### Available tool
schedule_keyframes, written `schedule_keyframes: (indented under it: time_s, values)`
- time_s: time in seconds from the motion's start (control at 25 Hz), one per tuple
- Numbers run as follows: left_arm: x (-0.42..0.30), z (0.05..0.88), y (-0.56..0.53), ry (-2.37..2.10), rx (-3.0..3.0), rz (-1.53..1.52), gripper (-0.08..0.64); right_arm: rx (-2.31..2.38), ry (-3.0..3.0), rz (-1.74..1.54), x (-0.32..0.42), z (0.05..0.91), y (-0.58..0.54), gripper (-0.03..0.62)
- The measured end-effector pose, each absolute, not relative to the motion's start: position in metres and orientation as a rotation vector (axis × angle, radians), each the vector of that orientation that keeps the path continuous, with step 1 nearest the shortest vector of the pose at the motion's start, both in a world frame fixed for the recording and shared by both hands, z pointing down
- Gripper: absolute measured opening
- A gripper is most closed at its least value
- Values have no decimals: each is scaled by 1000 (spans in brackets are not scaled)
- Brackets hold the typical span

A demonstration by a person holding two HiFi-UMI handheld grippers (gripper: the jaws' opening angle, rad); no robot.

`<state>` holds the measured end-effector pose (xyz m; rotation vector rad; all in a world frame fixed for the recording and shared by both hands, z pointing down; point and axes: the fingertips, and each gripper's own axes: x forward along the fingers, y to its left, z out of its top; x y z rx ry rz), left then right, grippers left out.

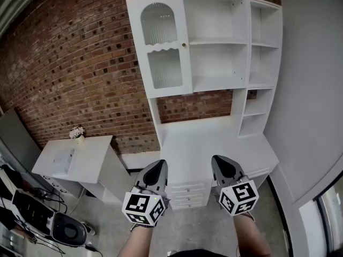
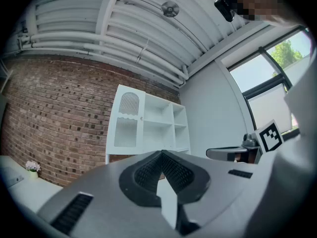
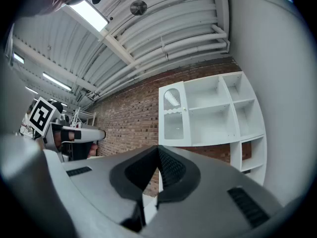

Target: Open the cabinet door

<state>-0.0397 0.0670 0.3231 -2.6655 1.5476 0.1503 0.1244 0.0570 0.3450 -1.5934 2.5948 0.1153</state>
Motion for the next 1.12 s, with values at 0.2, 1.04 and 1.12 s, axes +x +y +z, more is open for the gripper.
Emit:
schedule_keyframes:
  time_s: [0.2, 1.04, 1.12]
  values:
    - [-31, 321, 68, 1544, -2671, 143, 6, -1586, 2601, 115, 129, 344, 56, 5]
    - [9, 322, 78, 1623, -2604, 111, 6, -1485, 2602, 96, 179, 342, 73, 5]
    - [10, 327, 71, 1630, -2603, 95, 6, -1479, 2604, 72, 180, 348, 64, 5]
